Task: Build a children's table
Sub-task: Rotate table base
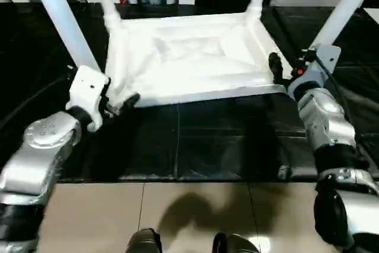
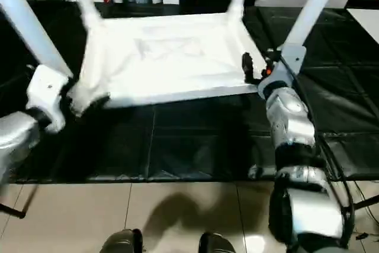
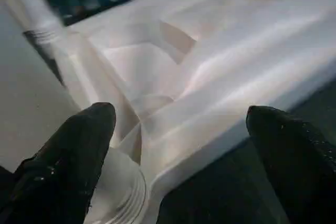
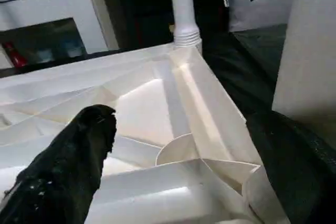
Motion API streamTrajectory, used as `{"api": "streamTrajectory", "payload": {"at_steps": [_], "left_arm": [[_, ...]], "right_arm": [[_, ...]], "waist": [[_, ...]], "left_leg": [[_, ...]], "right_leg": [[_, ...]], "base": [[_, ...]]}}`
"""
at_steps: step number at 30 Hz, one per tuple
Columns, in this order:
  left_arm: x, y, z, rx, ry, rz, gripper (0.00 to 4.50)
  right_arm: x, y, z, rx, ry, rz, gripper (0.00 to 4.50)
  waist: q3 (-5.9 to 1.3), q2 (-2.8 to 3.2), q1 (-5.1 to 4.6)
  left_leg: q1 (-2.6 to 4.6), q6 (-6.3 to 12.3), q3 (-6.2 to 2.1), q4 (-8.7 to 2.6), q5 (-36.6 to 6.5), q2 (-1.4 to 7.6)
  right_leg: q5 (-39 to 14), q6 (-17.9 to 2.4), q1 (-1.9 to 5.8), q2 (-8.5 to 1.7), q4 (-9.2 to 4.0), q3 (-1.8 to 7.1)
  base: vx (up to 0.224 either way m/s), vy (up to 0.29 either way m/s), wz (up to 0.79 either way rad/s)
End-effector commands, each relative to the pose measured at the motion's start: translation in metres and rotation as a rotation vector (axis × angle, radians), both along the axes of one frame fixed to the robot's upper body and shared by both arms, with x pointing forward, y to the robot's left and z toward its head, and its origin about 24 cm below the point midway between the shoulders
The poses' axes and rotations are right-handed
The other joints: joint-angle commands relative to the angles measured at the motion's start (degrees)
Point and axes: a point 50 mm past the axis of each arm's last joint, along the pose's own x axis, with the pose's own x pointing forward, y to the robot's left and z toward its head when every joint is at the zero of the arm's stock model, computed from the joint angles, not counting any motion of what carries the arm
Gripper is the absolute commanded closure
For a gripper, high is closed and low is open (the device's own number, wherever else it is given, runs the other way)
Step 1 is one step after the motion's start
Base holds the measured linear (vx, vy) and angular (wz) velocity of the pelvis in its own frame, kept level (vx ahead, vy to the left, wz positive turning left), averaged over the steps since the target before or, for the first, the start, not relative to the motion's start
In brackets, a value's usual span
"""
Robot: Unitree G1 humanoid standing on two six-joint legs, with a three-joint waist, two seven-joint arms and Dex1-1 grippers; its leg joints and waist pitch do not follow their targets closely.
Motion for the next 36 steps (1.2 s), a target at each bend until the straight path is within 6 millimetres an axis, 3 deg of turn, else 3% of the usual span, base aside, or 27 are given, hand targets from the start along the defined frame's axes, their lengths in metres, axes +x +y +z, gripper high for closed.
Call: {"api": "streamTrajectory", "payload": {"at_steps": [1,5,8,10,12,15,18,22,23,24,25,30,31,32,33,35,36], "left_arm": [[-0.003,0.004,0.001,-0.070,-0.027,0.073,0.05],[-0.018,-0.003,0.003,-0.194,-0.049,0.106,0.05],[-0.028,-0.005,-0.001,-0.219,-0.072,0.164,0.05],[-0.032,-0.004,-0.004,-0.236,-0.082,0.209,0.05],[-0.035,-0.003,-0.005,-0.241,-0.089,0.242,0.05],[-0.040,0.002,-0.009,-0.240,-0.093,0.320,0.05],[-0.039,0.003,-0.011,-0.234,-0.080,0.326,0.05],[-0.019,0.015,-0.009,-0.223,-0.089,0.338,0.05],[-0.019,0.015,-0.009,-0.223,-0.089,0.338,0.05],[-0.015,0.017,-0.009,-0.222,-0.088,0.339,0.05],[-0.009,0.020,-0.009,-0.224,-0.083,0.339,0.05],[0.011,0.027,-0.012,-0.226,-0.055,0.298,0.05],[0.017,0.030,-0.014,-0.219,-0.042,0.294,0.05],[0.022,0.033,-0.015,-0.232,-0.036,0.293,0.05],[0.025,0.034,-0.015,-0.244,-0.034,0.291,0.05],[0.032,0.037,-0.015,-0.246,-0.031,0.280,0.05],[0.034,0.036,-0.015,-0.250,-0.032,0.259,0.05]], "right_arm": [[-0.009,0.003,-0.003,-0.017,0.011,0.032,0.00],[-0.021,0.011,-0.006,-0.006,0.018,0.095,0.00],[-0.034,0.020,-0.008,-0.007,0.020,0.172,0.00],[-0.044,0.028,-0.009,-0.023,0.016,0.245,0.00],[-0.051,0.034,-0.009,-0.030,0.015,0.301,0.00],[-0.071,0.046,-0.011,-0.039,0.040,0.438,0.00],[-0.078,0.048,-0.011,-0.048,0.045,0.483,0.00],[-0.081,0.051,-0.011,-0.029,0.043,0.488,0.00],[-0.081,0.051,-0.011,-0.029,0.043,0.488,0.00],[-0.081,0.051,-0.011,-0.027,0.045,0.476,0.00],[-0.081,0.051,-0.012,-0.039,0.062,0.453,0.00],[-0.082,0.052,-0.019,-0.031,0.165,0.436,0.00],[-0.083,0.052,-0.019,-0.037,0.182,0.447,0.00],[-0.084,0.052,-0.020,-0.048,0.184,0.454,0.00],[-0.084,0.052,-0.020,-0.057,0.184,0.456,0.00],[-0.083,0.047,-0.024,-0.076,0.209,0.416,0.00],[-0.082,0.045,-0.025,-0.075,0.218,0.395,0.00]], "waist": [[-5.08,0.11,-0.19],[-5.00,-0.39,-0.57],[-4.68,-0.94,-0.81],[-4.47,-0.76,-0.90],[-4.57,-0.99,-0.85],[-4.66,-0.88,-0.75],[-4.66,-0.88,-0.58],[-4.60,-0.43,-0.44],[-4.71,-0.50,-0.44],[-4.78,-0.19,-0.51],[-4.77,-0.16,-0.61],[-4.94,-0.22,-0.73],[-5.01,0.62,-0.73],[-5.03,0.68,-0.77],[-5.13,0.36,-0.74],[-5.19,0.42,-0.68],[-5.19,0.03,-0.67]], "left_leg": [[0.52,3.19,0.39,-2.98,-2.74,0.18],[0.24,3.58,0.34,-3.13,-3.94,0.38],[0.34,3.75,0.49,-3.23,-6.19,0.41],[0.36,3.51,0.48,-3.32,-6.91,0.44],[0.46,3.00,0.39,-3.42,-8.02,0.44],[0.56,2.99,0.29,-3.41,-7.74,0.58],[0.55,3.03,0.29,-3.39,-7.65,0.51],[0.78,2.58,0.22,-3.48,-8.30,0.18],[0.82,2.40,0.19,-3.45,-8.17,0.14],[0.46,1.90,-0.18,-3.63,-7.45,0.36],[0.72,1.61,0.04,-3.48,-7.22,0.23],[0.86,1.46,0.00,-3.47,-6.65,-0.01],[0.94,1.08,-0.07,-3.42,-6.74,0.11],[0.93,1.06,-0.06,-3.38,-6.70,0.03],[0.98,0.84,0.00,-3.37,-6.88,-0.06],[0.95,0.72,-0.05,-3.35,-6.54,0.07],[0.88,0.86,0.01,-3.34,-5.72,-0.04]], "right_leg": [[0.59,-13.23,4.41,-2.87,-2.93,2.69],[-1.10,-13.11,4.51,-2.98,-3.16,2.66],[-7.08,-10.81,4.28,-2.92,-3.91,2.75],[-9.77,-9.61,3.92,-2.85,-4.29,2.74],[-13.67,-7.57,3.84,-2.79,-4.64,2.71],[-12.50,-6.46,3.57,-2.63,-4.68,2.77],[-12.10,-6.26,3.53,-2.61,-4.84,2.78],[-13.72,-5.70,3.19,-2.45,-5.20,2.73],[-13.37,-5.65,3.25,-2.45,-5.07,2.74],[-11.90,-6.31,3.74,-2.75,-4.69,2.64],[-10.97,-6.48,3.38,-2.52,-4.86,2.72],[-8.89,-7.23,3.59,-2.54,-4.64,2.87],[-7.88,-7.63,3.58,-2.64,-4.49,2.86],[-7.38,-7.72,3.61,-2.58,-4.61,2.83],[-6.52,-7.77,3.79,-2.55,-4.50,2.85],[-5.05,-8.27,3.88,-2.70,-4.24,2.89],[-4.16,-8.79,4.00,-2.74,-4.21,2.92]], "base": [[0.000,0.000,0.00],[0.000,0.000,0.00],[0.000,0.000,0.00],[0.000,0.000,0.00],[0.000,0.000,0.00],[0.000,0.000,0.00],[0.000,0.000,0.00],[0.000,0.000,0.00],[0.000,0.000,0.00],[0.000,0.000,0.00],[0.000,0.000,0.00],[0.000,0.000,0.00],[0.000,0.000,0.00],[0.000,0.000,0.00],[0.000,0.000,0.00],[0.000,0.000,0.00],[0.000,0.000,0.00]]}}
